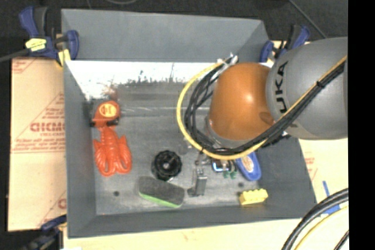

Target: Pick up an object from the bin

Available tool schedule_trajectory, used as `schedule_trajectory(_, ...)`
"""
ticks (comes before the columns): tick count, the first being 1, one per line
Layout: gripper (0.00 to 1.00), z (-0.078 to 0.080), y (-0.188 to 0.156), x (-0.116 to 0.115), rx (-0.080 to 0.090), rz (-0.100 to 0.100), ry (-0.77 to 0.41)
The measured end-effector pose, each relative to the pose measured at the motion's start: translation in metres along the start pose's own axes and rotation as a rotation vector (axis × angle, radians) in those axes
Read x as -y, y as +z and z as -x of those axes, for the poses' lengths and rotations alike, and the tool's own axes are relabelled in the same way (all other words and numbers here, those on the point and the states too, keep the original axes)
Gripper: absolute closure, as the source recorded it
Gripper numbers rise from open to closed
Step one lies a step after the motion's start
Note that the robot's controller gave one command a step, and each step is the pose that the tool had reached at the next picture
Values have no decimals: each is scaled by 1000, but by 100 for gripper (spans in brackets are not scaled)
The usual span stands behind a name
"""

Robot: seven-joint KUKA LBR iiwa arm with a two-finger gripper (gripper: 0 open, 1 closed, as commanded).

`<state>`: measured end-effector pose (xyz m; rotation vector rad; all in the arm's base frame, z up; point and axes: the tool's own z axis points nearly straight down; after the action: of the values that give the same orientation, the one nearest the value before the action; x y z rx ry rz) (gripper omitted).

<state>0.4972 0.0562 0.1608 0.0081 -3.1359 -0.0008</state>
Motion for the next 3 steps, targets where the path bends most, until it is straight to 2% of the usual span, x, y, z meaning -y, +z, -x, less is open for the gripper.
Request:
schedule_trajectory(1, 0, 1, -4, 0, 7, 1, 2)
schedule_trajectory(2, 0, 11, 38, -9, 15, -1, -55)
schedule_trajectory(3, 0, 29, 86, -18, 17, -1, -100)
